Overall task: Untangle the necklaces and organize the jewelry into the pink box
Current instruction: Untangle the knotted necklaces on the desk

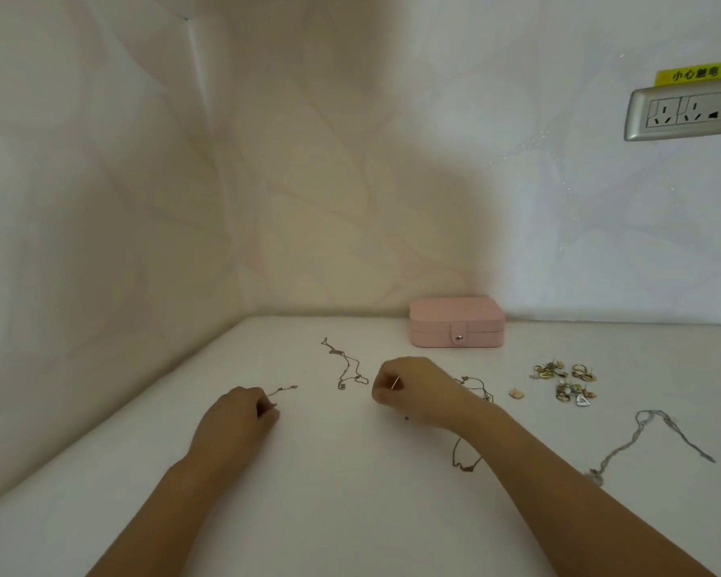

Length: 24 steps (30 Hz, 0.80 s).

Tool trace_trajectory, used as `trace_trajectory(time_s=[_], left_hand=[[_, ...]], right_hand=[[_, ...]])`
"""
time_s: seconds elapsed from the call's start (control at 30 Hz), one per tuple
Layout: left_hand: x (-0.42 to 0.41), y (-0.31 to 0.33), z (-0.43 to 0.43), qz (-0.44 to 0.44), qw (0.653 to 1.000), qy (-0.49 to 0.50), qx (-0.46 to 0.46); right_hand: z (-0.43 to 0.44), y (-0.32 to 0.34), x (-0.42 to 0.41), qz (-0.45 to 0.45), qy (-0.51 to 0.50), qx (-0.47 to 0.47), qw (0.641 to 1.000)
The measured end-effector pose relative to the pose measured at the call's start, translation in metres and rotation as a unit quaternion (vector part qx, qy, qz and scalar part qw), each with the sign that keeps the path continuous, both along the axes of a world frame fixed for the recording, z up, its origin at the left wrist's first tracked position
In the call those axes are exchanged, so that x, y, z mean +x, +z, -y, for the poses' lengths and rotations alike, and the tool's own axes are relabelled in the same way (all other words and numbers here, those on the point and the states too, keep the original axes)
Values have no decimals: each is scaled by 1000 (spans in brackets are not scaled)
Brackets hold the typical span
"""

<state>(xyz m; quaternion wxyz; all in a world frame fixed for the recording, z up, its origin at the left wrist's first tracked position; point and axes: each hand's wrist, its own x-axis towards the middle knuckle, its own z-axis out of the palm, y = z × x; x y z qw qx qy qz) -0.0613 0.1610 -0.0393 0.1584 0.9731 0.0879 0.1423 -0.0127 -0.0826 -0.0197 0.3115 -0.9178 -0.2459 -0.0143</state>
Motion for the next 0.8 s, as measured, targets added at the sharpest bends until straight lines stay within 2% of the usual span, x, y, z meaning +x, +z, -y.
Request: trace_trajectory(time_s=[0.13,0.23,0.4,0.53,0.67,0.8], left_hand=[[-3,-2,20,13,992,-79,-93],[-4,2,36,55,971,-109,-206],[-15,17,64,111,940,-162,-280],[-25,21,80,120,907,-199,-352],[-32,24,80,104,863,-204,-451],[-39,27,84,91,808,-236,-532]], right_hand=[[-2,-7,-6,4,54,-7,999],[-6,-3,-14,-26,73,41,996],[-13,4,-30,-82,112,122,983],[-9,1,-41,-80,69,172,979],[2,5,-51,-101,90,275,952],[8,6,-56,-101,76,275,953]])
